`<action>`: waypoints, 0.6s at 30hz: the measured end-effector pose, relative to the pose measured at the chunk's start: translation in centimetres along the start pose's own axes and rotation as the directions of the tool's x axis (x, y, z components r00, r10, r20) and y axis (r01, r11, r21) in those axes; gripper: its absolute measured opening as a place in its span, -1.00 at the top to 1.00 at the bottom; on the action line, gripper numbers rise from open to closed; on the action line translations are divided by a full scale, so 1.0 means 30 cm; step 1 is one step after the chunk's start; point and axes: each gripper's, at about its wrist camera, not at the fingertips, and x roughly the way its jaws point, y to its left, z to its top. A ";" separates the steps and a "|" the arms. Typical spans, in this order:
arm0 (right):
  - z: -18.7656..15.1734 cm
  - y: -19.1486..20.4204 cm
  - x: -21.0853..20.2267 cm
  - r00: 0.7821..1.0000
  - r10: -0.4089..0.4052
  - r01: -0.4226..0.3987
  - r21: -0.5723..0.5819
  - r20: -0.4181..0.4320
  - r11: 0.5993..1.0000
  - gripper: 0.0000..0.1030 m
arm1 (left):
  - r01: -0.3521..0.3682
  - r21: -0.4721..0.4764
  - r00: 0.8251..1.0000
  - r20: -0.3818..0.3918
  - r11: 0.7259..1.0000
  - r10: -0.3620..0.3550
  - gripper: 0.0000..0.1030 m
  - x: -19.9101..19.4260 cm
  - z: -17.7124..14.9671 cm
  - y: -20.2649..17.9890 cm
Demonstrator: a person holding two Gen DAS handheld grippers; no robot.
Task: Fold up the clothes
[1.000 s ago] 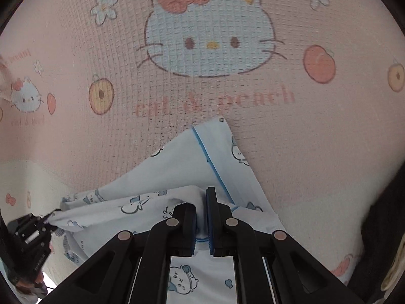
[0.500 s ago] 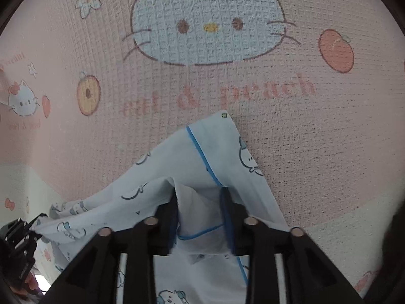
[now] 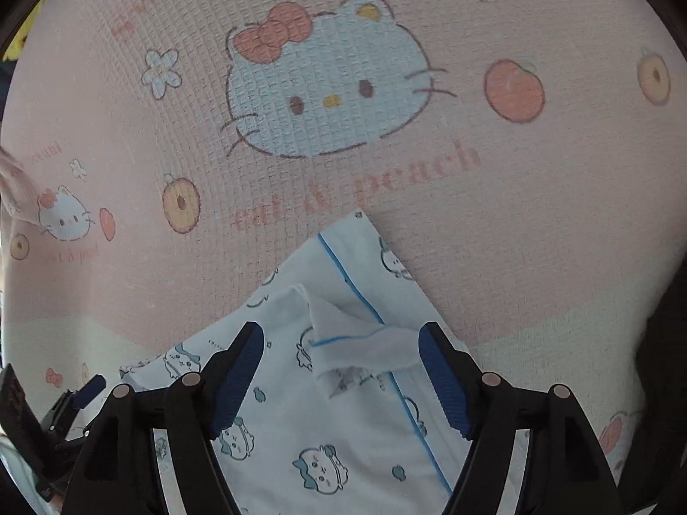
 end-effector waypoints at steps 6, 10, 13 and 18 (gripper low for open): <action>-0.061 -0.090 0.026 0.989 0.134 -0.116 0.228 -0.069 0.967 -0.44 | -0.046 0.001 0.999 0.017 0.999 0.046 -0.29 0.009 -0.014 -0.008; -0.074 -0.102 0.039 0.973 0.229 -0.207 0.304 -0.038 0.930 -0.44 | -0.057 0.012 0.998 0.018 0.998 0.057 -0.29 0.028 -0.016 -0.025; -0.083 -0.100 0.066 0.962 0.271 -0.244 0.352 -0.030 0.904 -0.44 | -0.072 0.034 0.997 0.025 0.997 0.071 -0.29 0.039 -0.018 -0.043; -0.092 -0.077 0.107 0.988 0.153 -0.133 0.336 -0.033 0.932 0.59 | -0.118 0.068 0.992 0.060 0.991 0.114 -0.19 0.059 -0.022 -0.066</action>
